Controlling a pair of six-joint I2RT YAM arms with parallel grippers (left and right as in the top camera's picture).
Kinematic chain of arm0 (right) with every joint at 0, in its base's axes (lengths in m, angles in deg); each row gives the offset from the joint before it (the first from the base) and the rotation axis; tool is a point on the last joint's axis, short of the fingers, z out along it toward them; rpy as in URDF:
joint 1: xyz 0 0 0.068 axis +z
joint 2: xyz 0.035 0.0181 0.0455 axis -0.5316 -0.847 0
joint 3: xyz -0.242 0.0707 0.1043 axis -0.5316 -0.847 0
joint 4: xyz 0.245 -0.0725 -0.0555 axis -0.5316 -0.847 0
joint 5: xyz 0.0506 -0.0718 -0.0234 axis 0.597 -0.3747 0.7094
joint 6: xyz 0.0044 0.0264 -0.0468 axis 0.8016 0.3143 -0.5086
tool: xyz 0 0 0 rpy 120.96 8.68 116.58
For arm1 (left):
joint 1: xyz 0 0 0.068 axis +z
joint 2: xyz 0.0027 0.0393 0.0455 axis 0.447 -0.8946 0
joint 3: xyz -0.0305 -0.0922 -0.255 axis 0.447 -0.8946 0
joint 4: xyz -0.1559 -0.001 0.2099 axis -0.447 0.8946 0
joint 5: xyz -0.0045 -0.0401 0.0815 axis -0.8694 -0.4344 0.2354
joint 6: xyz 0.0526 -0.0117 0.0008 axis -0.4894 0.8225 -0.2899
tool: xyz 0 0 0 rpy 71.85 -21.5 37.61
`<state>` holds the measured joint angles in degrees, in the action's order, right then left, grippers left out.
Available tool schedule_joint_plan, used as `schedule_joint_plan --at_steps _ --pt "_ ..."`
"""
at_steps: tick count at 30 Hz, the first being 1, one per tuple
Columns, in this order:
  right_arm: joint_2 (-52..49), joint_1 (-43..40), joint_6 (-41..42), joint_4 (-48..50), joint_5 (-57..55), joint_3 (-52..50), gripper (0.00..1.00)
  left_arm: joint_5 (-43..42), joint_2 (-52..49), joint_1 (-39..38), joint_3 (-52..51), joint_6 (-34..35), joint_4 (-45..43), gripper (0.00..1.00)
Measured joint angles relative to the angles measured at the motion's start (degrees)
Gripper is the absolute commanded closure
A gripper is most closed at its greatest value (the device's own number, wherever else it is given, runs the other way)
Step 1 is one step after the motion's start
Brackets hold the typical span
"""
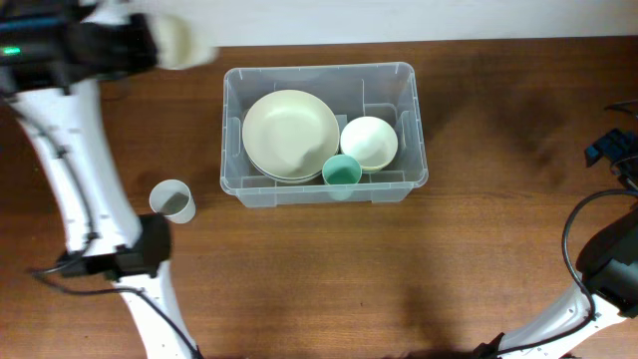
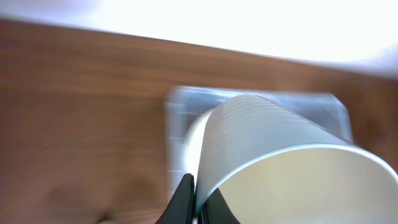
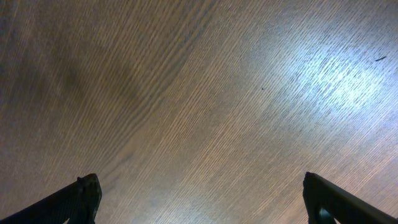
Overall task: Pack container
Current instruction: 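Carry the cream cup over the green cup in the container, then lower the cream cup onto the green cup and release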
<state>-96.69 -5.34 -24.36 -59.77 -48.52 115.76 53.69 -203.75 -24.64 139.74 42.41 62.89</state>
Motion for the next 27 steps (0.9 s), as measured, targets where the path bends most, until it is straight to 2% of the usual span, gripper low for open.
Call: schedule_joint_plan --at_steps 7,11,17,27 --pt "0.0 0.0 0.0 0.0 0.0 0.0 0.01 3.2 -0.1 -18.9 -5.0 -3.8 0.0 0.99" --pt "0.0 0.0 0.0 0.0 0.0 0.0 0.01 6.6 -0.1 -25.0 -12.8 -4.7 0.1 0.99" --pt "0.0 0.0 0.0 0.0 0.0 0.0 0.01 8.4 -1.6 -28.8 -23.8 -4.9 -1.1 1.00" --pt "0.0 0.0 0.0 0.0 0.0 0.0 0.01 8.5 -2.6 -29.0 -35.3 -4.9 -7.9 0.99"
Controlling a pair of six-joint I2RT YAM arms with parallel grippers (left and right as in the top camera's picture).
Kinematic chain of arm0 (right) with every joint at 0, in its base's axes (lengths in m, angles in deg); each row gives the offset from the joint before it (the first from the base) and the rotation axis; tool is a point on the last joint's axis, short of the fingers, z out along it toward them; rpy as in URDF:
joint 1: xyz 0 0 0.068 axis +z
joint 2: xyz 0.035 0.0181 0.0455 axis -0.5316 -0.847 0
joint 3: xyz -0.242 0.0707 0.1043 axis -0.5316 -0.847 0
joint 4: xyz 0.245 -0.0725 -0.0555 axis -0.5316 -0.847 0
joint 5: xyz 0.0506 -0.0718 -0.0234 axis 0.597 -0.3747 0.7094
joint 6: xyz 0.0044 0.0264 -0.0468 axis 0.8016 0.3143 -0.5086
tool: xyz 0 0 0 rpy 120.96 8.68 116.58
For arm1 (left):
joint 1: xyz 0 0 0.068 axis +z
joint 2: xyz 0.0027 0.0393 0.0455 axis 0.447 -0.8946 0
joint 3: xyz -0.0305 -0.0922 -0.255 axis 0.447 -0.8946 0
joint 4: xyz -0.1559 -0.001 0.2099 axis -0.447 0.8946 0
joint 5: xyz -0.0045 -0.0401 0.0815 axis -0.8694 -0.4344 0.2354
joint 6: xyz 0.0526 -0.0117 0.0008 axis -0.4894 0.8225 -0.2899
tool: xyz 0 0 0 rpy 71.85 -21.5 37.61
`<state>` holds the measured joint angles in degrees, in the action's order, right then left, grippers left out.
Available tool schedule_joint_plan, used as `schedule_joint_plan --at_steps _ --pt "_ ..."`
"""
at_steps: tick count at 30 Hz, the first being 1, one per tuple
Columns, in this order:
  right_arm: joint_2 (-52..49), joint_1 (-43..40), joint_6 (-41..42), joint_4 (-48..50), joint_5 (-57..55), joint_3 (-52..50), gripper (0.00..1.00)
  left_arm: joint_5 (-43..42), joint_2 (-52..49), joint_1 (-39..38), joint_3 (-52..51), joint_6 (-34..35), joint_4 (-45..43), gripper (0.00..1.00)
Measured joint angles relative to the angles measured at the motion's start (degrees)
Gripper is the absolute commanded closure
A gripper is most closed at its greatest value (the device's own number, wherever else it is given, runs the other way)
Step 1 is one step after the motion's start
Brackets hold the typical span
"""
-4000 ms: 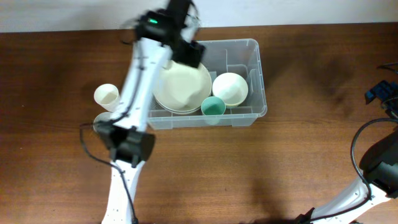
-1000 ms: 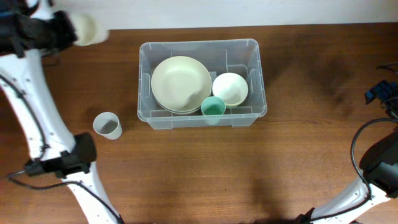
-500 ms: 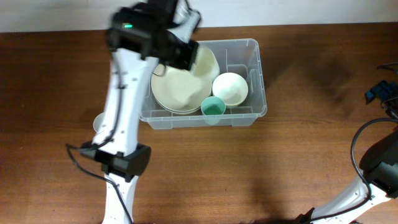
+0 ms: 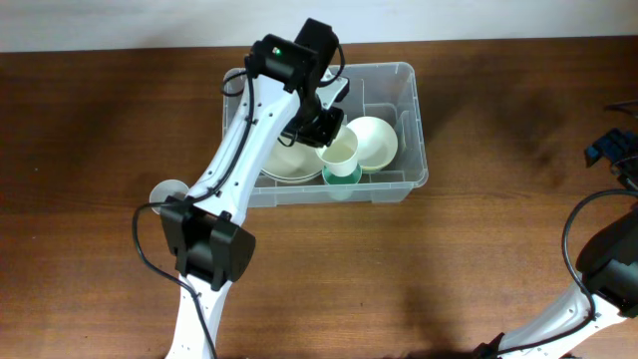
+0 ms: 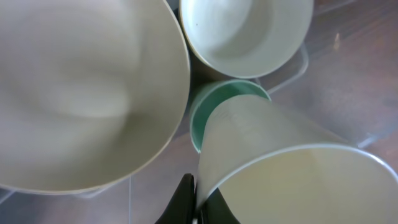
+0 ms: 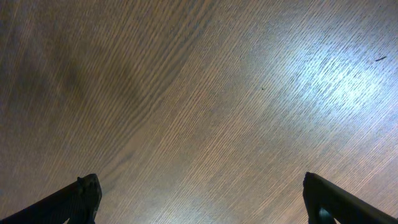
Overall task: Pack container
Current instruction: 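Lower the cream cup onto the green cup and release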
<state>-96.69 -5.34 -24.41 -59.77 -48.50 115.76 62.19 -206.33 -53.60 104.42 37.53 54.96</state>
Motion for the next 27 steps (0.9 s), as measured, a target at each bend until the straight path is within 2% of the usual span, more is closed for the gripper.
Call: schedule_joint_plan --at_steps 9,11,13,15,17,23,24,25,26,27 --pt "0.0 0.0 0.0 0.0 0.0 0.0 0.01 0.0 0.0 0.0 -6.7 0.0 -3.8 0.97" --pt "0.0 0.0 0.0 0.0 0.0 0.0 0.01 0.0 0.0 0.0 -7.4 -0.2 -4.2 0.85" --pt "0.0 0.0 0.0 0.0 0.0 0.0 0.01 0.0 0.0 0.0 -7.9 -0.5 -4.4 0.79" --pt "0.0 0.0 0.0 0.0 0.0 0.0 0.01 0.0 0.0 0.0 -8.0 -0.8 -4.7 0.67" --pt "0.0 0.0 0.0 0.0 0.0 0.0 0.01 0.0 0.0 0.0 -8.0 -0.7 -5.6 0.60" --pt "0.0 0.0 0.0 0.0 0.0 0.0 0.01 0.0 0.0 0.0 -7.9 -0.8 -7.8 0.50" --pt "0.0 0.0 0.0 0.0 0.0 0.0 0.01 0.0 0.0 0.0 -7.8 -0.8 -7.7 0.45" --pt "0.0 0.0 0.0 0.0 0.0 0.0 0.02 0.0 0.0 0.1 -7.6 -0.9 -7.7 0.31" --pt "0.0 0.0 0.0 0.0 0.0 0.0 0.01 0.2 -0.2 0.2 -6.6 -1.2 -7.3 0.01" --pt "0.0 0.0 0.0 0.0 0.0 0.0 0.01 0.4 -0.4 0.3 -5.3 -1.2 -6.9 0.00"
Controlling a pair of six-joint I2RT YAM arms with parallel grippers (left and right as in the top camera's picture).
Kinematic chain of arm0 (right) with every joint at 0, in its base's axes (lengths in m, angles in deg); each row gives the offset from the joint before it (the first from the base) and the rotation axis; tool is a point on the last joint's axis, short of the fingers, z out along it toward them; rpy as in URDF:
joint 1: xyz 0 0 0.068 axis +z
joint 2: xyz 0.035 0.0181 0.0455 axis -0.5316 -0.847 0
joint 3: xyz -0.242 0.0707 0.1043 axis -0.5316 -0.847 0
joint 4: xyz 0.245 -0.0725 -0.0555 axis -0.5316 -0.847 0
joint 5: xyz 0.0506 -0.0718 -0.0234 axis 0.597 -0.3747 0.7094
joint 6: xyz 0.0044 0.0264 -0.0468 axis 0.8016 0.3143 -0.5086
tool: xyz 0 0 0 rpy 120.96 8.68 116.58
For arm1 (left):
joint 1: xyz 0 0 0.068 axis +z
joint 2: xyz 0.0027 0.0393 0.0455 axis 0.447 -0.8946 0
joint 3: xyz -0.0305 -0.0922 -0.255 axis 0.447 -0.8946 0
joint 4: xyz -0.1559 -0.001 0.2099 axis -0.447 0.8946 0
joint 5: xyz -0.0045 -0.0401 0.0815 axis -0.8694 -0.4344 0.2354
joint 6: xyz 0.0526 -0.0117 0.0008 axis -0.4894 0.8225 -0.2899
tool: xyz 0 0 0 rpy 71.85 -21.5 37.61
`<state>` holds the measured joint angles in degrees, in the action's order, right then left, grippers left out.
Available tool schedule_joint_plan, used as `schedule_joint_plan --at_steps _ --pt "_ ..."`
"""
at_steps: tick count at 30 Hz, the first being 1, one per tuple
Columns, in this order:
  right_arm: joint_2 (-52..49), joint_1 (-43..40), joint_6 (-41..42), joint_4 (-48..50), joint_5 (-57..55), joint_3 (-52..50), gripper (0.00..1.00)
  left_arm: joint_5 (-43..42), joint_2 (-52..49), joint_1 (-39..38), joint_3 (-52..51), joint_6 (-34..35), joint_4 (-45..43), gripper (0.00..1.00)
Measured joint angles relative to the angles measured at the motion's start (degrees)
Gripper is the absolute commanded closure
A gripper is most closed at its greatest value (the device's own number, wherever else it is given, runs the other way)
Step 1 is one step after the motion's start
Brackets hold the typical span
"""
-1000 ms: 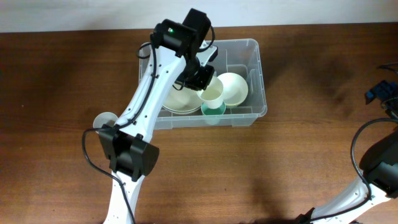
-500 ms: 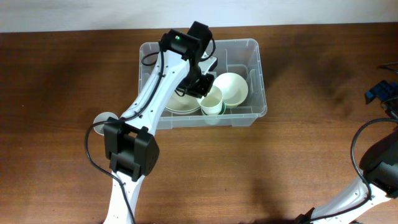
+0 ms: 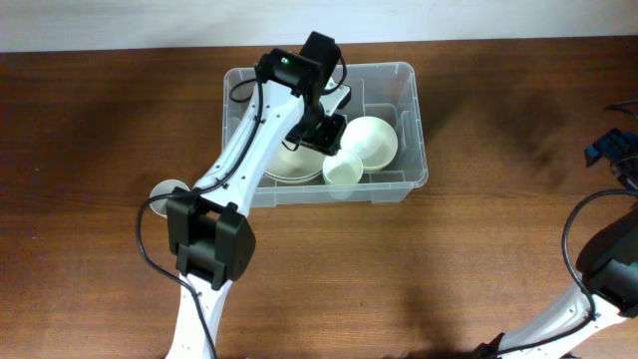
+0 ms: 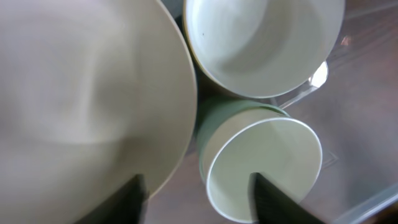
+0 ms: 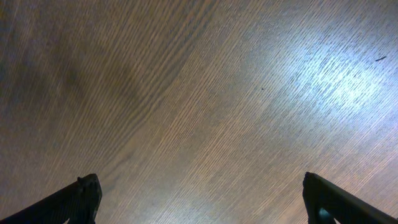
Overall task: Pack container
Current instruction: 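Lower the cream cup onto the green cup and release, then move the left gripper back to the grey-white cup, then lower the left gripper onto the grey-white cup rim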
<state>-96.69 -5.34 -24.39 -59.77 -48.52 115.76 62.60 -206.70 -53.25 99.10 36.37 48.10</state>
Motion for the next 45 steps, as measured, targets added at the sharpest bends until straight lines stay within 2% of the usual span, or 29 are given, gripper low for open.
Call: schedule_joint_plan --at_steps 6,11,19,24,30,38,45 --pt "0.0 0.0 0.0 0.0 0.0 0.0 0.01 4.6 -0.3 3.4 14.9 0.7 6.2 0.00" --pt "0.0 0.0 0.0 0.0 0.0 0.0 0.01 11.9 0.0 9.2 25.8 4.7 14.6 0.00" --pt "0.0 0.0 0.0 0.0 0.0 0.0 0.01 14.0 5.2 19.3 25.4 8.6 14.8 0.00" --pt "0.0 0.0 0.0 0.0 0.0 0.0 0.01 14.7 15.8 23.8 13.1 11.0 14.9 0.00" --pt "0.0 0.0 0.0 0.0 0.0 0.0 0.01 15.2 27.2 29.9 -10.4 16.8 13.4 0.00" --pt "0.0 0.0 0.0 0.0 0.0 0.0 0.01 14.4 28.0 35.0 -33.4 20.7 -0.2 0.00" --pt "0.0 0.0 0.0 0.0 0.0 0.0 0.01 13.2 28.0 37.3 -45.6 23.5 -6.7 0.00"
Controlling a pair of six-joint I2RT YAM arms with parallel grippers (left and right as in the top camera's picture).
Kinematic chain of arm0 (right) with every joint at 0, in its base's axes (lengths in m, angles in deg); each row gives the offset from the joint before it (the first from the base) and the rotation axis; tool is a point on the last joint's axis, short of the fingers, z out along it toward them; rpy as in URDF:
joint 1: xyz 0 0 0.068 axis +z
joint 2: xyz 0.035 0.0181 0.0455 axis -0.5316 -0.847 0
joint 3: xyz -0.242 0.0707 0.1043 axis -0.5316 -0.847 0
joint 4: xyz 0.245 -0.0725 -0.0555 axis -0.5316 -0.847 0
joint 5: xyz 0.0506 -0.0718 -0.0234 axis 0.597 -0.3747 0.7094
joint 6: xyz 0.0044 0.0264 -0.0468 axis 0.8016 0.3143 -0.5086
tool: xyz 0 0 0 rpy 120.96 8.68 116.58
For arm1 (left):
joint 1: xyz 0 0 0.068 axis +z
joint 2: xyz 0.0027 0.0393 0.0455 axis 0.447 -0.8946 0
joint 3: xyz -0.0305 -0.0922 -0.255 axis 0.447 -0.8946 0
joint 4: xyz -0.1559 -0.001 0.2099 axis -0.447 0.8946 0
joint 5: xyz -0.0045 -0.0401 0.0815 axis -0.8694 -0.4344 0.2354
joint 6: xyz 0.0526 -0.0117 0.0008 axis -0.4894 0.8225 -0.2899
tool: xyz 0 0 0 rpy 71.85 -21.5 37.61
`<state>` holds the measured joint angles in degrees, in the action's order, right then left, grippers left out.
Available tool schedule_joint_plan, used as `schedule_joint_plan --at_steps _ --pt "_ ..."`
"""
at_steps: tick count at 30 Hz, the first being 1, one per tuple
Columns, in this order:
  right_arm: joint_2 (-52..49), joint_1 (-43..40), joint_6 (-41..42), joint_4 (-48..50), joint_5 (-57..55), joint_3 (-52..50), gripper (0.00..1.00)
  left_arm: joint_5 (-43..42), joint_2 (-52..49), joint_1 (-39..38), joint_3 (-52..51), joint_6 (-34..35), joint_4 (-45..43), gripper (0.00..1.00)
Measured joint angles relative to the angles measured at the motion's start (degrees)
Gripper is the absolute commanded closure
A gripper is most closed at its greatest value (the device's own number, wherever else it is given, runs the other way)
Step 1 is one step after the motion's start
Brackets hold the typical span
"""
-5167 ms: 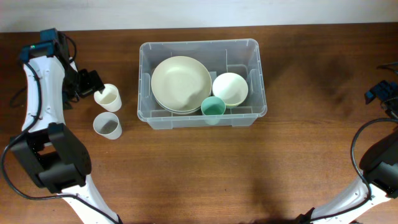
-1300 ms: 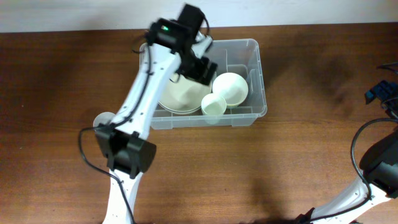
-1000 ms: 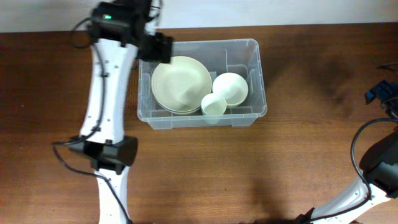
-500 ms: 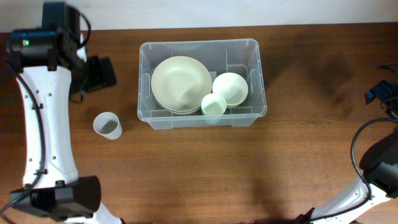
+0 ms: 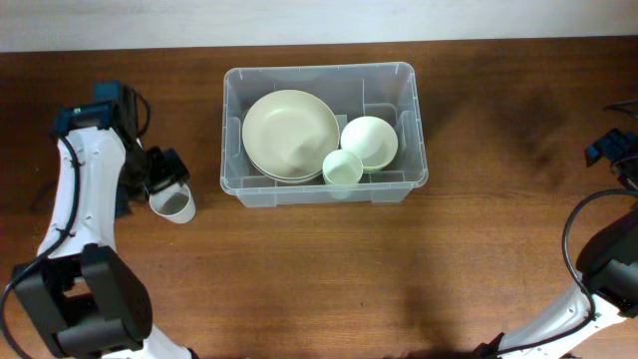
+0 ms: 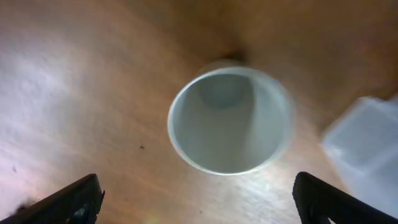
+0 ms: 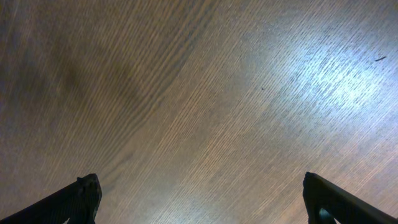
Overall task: Pack container
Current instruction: 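Lower the left gripper onto the grey-white cup rim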
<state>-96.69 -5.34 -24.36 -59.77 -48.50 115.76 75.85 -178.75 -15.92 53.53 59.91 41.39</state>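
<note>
The clear plastic container [image 5: 409,75] stands at the table's middle back. Inside lie a stack of cream plates [image 5: 290,133], a cream bowl [image 5: 370,141] and a pale cup [image 5: 343,169] nested in a green one. A grey cup [image 5: 176,204] stands upright on the table left of the container, and it fills the left wrist view [image 6: 230,121]. My left gripper [image 5: 165,172] hangs open just above that cup, its fingertips [image 6: 78,199] wide apart with nothing between them. My right gripper [image 7: 200,199] is open over bare wood at the far right.
The container's corner [image 6: 367,149] shows at the right edge of the left wrist view. The right arm's base [image 5: 610,150] sits at the table's right edge. The wooden table [image 5: 319,289] stretches in front of the container.
My left gripper has left the container and now hangs open over the grey cup on the table at the left. The pale cup stays nested in the green cup. The right arm is unchanged.
My left gripper held a pale cup at the far left back of the table. Then it held the cup over the green cup in the container. Then it was open with the cup nested there. Now it is over the grey cup outside.
</note>
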Motion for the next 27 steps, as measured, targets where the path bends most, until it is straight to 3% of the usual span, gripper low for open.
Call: schedule_joint_plan --at_steps 14,16,21,23,27 --pt "0.0 0.0 0.0 0.0 0.0 0.0 0.01 -1.7 0.0 3.0 -13.1 1.2 -9.6 0.02" --pt "0.0 0.0 0.0 0.0 0.0 0.0 0.01 -1.7 0.0 3.0 -13.5 1.3 -10.1 0.19" --pt "0.0 0.0 0.0 0.0 0.0 0.0 0.01 -1.9 0.0 3.0 -13.6 2.0 -10.6 0.77" --pt "0.0 0.0 0.0 0.0 0.0 0.0 0.01 -2.0 0.0 3.0 -13.6 2.1 -11.5 0.95" --pt "0.0 0.0 0.0 0.0 0.0 0.0 0.01 -2.6 0.0 3.0 -13.5 2.0 -13.3 0.99"
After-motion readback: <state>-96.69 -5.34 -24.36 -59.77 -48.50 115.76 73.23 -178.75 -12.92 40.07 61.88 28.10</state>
